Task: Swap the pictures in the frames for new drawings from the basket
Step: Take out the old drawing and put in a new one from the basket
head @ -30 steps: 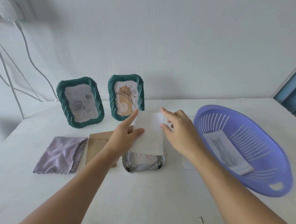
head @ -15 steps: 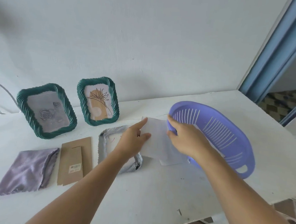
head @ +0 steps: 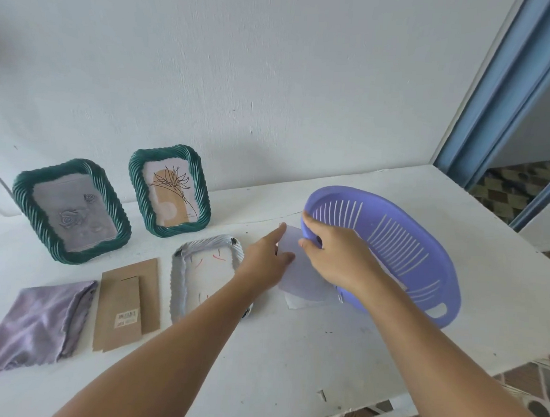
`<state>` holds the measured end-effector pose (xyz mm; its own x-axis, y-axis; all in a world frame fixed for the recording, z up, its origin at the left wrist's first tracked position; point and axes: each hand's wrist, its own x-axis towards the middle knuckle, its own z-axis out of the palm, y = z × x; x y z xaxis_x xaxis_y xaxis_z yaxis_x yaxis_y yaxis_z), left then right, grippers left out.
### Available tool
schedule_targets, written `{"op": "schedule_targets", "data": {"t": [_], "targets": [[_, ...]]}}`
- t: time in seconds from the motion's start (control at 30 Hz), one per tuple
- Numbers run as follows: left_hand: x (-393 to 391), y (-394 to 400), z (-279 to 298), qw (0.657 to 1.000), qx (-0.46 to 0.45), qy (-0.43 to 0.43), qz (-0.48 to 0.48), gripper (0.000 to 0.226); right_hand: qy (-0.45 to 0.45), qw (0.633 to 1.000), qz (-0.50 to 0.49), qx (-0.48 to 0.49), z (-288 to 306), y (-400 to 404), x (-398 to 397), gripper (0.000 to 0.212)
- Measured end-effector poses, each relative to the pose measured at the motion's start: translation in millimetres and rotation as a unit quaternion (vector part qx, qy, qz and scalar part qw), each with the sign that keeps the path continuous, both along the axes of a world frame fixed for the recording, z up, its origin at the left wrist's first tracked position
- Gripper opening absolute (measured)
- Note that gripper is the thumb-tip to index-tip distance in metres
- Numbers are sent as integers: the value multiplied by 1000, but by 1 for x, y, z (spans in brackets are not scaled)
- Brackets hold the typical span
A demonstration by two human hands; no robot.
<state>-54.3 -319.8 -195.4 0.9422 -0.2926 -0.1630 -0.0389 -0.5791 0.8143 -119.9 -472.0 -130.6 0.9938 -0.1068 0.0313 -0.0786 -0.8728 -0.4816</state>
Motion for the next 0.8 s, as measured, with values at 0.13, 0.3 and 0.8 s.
{"op": "schedule_targets", "data": {"t": [0.13, 0.3, 0.8], "targets": [[0, -6, -5, 1000, 8, 9, -2, 71, 0, 1000, 5, 0, -3, 1, -1, 56], [1, -5, -13, 1000, 21, -4, 1, 70, -4, 1000, 5, 2, -6, 2, 0, 56], [2, -9, -8, 998, 54, -26, -22, 71, 6, 998, -17, 54, 6, -5, 5, 54]]}}
